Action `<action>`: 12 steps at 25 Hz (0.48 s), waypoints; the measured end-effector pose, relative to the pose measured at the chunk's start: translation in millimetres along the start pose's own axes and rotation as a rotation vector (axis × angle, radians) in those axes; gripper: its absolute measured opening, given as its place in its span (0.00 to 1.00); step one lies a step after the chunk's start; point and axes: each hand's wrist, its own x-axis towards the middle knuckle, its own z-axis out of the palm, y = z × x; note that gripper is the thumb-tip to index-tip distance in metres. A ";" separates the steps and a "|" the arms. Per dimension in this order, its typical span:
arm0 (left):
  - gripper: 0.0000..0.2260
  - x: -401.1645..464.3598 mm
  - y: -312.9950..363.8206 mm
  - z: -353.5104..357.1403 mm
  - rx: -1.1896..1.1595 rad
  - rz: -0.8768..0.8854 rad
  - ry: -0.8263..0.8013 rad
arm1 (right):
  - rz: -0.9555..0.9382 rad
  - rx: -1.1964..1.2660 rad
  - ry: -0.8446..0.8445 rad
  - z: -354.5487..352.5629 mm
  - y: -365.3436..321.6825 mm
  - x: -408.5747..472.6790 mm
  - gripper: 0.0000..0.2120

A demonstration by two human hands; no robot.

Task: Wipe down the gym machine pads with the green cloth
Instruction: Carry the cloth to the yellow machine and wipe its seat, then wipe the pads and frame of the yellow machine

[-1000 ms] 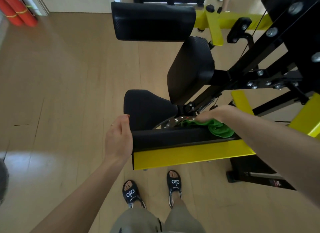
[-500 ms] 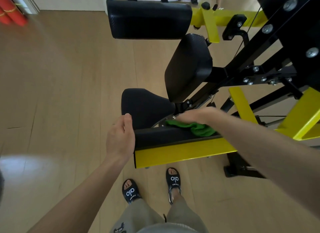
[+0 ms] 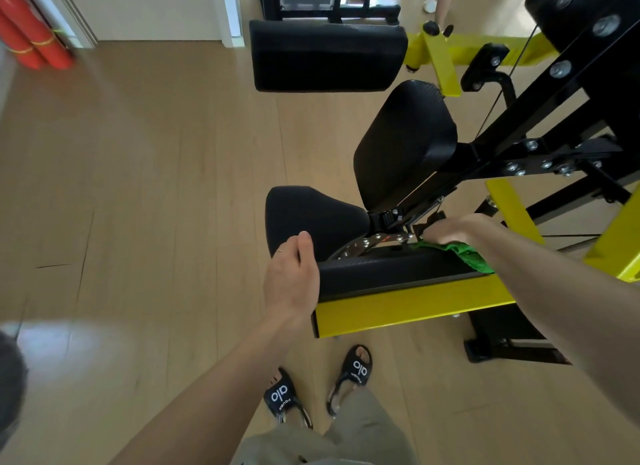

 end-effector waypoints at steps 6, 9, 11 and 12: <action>0.22 20.2 -8.5 -6.3 -0.115 -0.096 -0.065 | -0.185 0.237 -0.284 22.2 -131.9 19.5 0.30; 0.24 49.2 -2.8 -14.7 0.042 -0.176 -0.032 | -0.337 0.219 -0.353 30.8 -151.6 35.5 0.25; 0.25 72.3 9.0 -25.0 0.178 -0.114 -0.031 | -0.302 0.179 -0.355 29.8 -129.4 50.0 0.30; 0.25 83.3 17.0 -31.7 0.211 -0.086 -0.019 | -0.259 0.162 -0.307 25.7 -111.0 53.2 0.33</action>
